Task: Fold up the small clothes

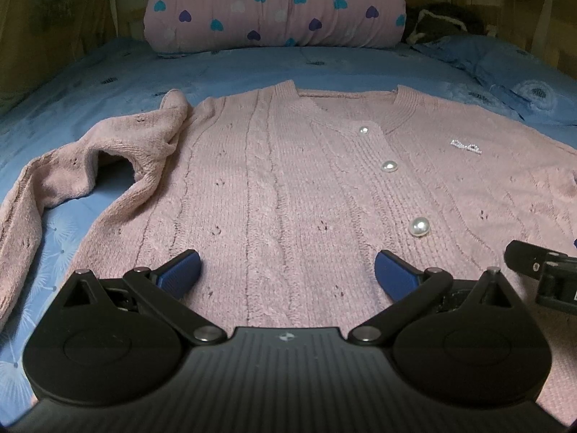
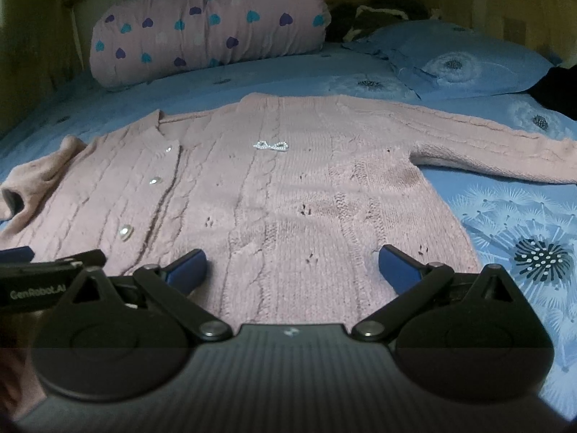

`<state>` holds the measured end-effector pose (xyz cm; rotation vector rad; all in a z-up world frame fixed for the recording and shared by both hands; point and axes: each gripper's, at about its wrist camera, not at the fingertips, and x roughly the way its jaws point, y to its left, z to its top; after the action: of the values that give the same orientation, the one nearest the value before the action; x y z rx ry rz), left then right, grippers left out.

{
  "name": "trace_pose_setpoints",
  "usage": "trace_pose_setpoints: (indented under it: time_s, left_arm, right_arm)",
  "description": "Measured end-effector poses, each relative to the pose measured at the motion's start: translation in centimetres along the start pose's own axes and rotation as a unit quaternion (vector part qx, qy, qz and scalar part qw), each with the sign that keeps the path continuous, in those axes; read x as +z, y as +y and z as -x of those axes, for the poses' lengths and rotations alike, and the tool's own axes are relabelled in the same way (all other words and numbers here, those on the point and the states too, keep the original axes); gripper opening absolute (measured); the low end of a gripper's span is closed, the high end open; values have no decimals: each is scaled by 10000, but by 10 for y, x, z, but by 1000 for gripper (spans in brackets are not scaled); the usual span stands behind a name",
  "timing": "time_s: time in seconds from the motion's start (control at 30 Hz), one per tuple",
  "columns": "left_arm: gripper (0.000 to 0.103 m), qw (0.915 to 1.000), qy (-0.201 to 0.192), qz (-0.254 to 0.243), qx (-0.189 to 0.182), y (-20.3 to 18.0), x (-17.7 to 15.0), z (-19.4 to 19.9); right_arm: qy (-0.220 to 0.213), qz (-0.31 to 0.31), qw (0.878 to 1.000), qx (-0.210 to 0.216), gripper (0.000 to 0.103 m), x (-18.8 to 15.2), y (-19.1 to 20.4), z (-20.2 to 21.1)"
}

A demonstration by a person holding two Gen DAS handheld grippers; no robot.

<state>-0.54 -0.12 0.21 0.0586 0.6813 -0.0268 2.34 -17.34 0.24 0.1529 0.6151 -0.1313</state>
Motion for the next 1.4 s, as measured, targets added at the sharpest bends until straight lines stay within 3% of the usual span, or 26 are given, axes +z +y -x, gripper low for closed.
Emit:
trace_pose_setpoints:
  time_s: [0.27,0.43,0.63,0.8,0.93,1.2,1.4]
  left_arm:
    - [103,10000,23,-9,-3,1,0,-1]
    - [103,9999,75,-72,57,0,1,-1]
    - [103,9990,415,-115,90,-2,14,-5]
    - [103,9974,706,25,-139,5,26,-6]
    - [103,9962,713,194,-458,10,37,3]
    - [103,9960,685,15,-573,2,61,12]
    - [103,9932,856,162,-769,-4,72,-7]
  right_arm:
    - [-64,15,10000,49,103,-2,-1,4]
    - [-159,-284,9993,176,103,-3,-10,8]
    - [-160,-353,9991,163,103,-6,-9,19]
    - [-317,-761,9965,107,103,2,-20,29]
    - [-447,-1002,9938,159,103,21,-31,36]
    - [-550,-1147,9918,133,103,50,-61,44]
    - [-567,-1304,9898,-21,103,56,-91,43]
